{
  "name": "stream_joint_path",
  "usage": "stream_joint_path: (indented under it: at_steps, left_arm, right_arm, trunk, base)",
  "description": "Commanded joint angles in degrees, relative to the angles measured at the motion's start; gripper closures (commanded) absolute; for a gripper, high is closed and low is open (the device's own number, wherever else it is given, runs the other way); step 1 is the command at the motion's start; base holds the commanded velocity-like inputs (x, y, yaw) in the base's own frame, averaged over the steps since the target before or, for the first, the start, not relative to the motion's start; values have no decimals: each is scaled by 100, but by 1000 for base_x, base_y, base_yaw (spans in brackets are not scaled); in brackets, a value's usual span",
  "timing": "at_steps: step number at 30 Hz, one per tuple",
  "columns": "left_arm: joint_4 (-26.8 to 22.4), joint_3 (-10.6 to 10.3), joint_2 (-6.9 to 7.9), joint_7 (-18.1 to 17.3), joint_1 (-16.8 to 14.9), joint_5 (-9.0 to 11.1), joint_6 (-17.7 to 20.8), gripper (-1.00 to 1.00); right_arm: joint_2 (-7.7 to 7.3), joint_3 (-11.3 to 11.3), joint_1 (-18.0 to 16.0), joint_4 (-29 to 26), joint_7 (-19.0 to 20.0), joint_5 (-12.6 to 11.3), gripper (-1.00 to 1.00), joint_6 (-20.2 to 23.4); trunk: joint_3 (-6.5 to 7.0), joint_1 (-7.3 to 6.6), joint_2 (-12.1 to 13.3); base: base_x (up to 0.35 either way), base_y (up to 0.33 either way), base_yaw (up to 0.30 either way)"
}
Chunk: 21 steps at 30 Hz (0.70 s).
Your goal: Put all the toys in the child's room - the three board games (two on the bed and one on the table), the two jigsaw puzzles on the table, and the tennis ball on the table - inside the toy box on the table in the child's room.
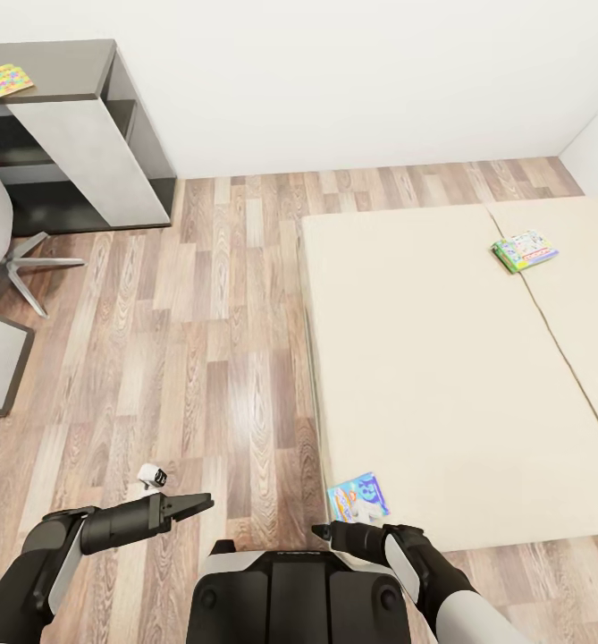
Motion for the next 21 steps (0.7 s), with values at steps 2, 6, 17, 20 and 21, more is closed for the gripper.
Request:
stream_joint_path:
  at_steps: [2, 6, 17, 20, 21]
  left_arm:
    - [-1, -1, 1, -21, -1, 0, 57, -100]
    - [-1, -1, 1, -21, -1, 0, 54, -100]
    - [-1, -1, -1, -21, -1, 0, 62, -100]
    - [-1, -1, 1, -21, -1, 0, 61, -100]
    - [-1, -1, 1, -21, -1, 0, 62, -100]
  right_arm:
    - [0, -4, 0, -8, -3, -43, -100, 44]
    - [0, -4, 0, -8, -3, -43, -100, 44]
    - [0, -3, 0, -8, -3, -44, -100, 44]
    - [0, -3, 0, -8, -3, -43, -100, 44]
    - [0, -5, 0, -8, -3, -43, -100, 44]
  trunk:
    - [-6, 3, -8]
    - [-6, 3, -8]
    - [-6, 3, -8]
    - [-6, 3, -8]
    - [-6, 3, -8]
  base:
    - [0, 16, 0]
    - [0, 5, 0]
    - [0, 51, 0]
    - [0, 59, 0]
    - [0, 24, 0]
